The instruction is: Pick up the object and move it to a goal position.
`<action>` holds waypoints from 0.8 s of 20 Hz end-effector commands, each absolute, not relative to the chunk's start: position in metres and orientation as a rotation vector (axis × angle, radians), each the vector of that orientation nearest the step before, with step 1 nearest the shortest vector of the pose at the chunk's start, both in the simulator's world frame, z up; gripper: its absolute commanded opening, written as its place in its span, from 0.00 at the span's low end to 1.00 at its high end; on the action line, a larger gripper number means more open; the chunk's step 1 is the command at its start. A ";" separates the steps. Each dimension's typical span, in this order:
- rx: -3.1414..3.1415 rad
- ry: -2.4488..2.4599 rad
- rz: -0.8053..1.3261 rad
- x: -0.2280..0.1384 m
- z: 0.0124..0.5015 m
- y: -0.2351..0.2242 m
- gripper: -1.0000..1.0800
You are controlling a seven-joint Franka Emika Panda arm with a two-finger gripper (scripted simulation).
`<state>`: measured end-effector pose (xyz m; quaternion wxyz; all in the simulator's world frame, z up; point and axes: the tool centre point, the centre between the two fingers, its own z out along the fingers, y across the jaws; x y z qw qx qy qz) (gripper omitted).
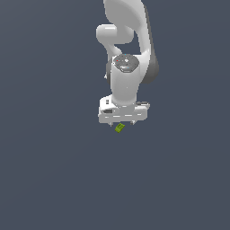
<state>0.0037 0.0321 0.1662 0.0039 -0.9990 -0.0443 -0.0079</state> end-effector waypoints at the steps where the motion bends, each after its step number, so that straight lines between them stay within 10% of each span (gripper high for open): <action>1: -3.131 -0.139 -0.025 0.004 0.166 0.032 0.96; 16: -3.131 -0.052 -0.053 0.014 0.175 0.004 0.96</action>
